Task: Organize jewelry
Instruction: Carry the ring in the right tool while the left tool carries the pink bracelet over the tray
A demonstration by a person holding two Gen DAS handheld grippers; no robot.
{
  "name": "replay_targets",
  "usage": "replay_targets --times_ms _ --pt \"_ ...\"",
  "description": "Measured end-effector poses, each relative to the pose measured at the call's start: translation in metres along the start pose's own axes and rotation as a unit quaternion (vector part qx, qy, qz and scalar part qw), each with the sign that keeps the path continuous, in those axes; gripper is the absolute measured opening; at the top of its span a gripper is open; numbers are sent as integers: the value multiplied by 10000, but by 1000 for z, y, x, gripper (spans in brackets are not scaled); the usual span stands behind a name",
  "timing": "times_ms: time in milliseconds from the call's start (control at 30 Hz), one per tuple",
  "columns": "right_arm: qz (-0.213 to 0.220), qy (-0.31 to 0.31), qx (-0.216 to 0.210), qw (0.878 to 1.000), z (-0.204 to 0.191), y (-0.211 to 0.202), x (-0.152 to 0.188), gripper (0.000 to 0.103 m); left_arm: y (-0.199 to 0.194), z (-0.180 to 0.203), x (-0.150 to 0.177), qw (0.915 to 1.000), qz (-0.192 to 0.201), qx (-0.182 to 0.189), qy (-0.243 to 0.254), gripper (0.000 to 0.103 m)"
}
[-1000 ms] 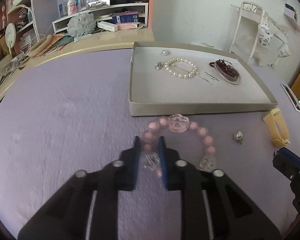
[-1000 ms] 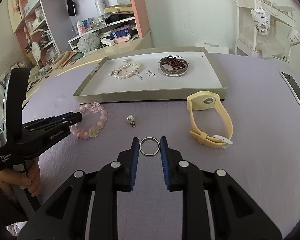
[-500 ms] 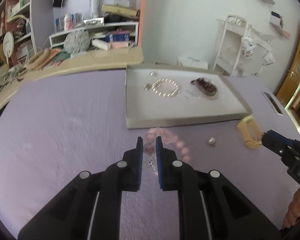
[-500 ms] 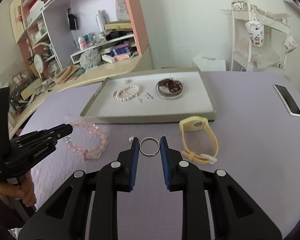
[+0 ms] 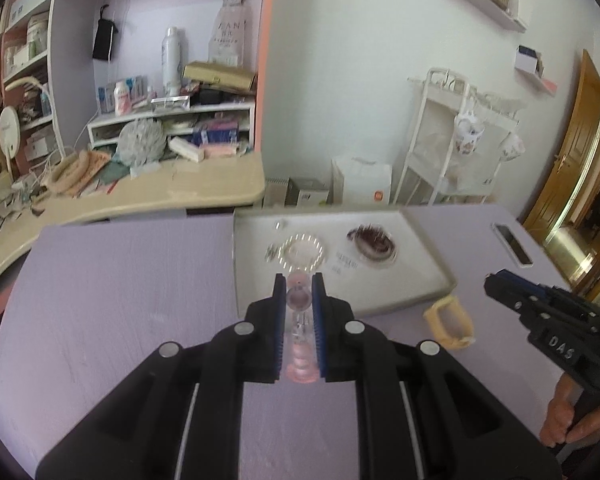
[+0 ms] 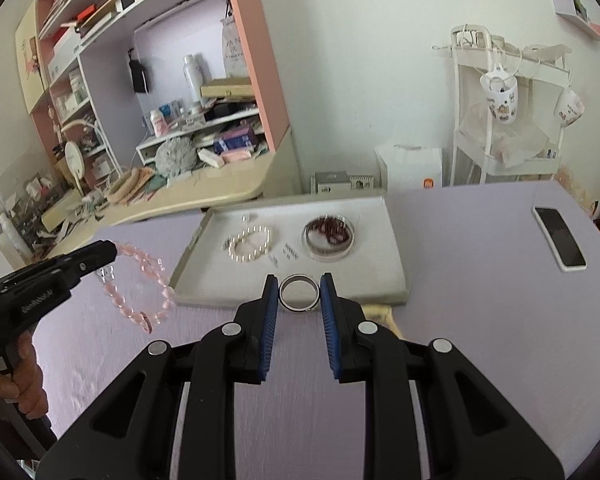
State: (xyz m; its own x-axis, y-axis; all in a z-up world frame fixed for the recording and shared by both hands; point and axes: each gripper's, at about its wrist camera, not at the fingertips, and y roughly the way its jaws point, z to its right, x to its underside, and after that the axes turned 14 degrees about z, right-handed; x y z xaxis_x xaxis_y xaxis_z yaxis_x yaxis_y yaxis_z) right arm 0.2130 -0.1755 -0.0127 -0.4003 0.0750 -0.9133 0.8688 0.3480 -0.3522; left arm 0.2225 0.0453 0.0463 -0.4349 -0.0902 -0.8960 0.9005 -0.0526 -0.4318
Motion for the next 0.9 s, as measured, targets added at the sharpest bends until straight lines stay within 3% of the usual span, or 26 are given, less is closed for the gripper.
replay_targets --times_ms 333,900 --pt "174 -85 57 9998 2 27 -33 23 35 1 -57 9994 302 174 -41 13" --pt "75 -121 179 9997 13 85 -41 23 112 -1 -56 9992 -34 392 -58 13"
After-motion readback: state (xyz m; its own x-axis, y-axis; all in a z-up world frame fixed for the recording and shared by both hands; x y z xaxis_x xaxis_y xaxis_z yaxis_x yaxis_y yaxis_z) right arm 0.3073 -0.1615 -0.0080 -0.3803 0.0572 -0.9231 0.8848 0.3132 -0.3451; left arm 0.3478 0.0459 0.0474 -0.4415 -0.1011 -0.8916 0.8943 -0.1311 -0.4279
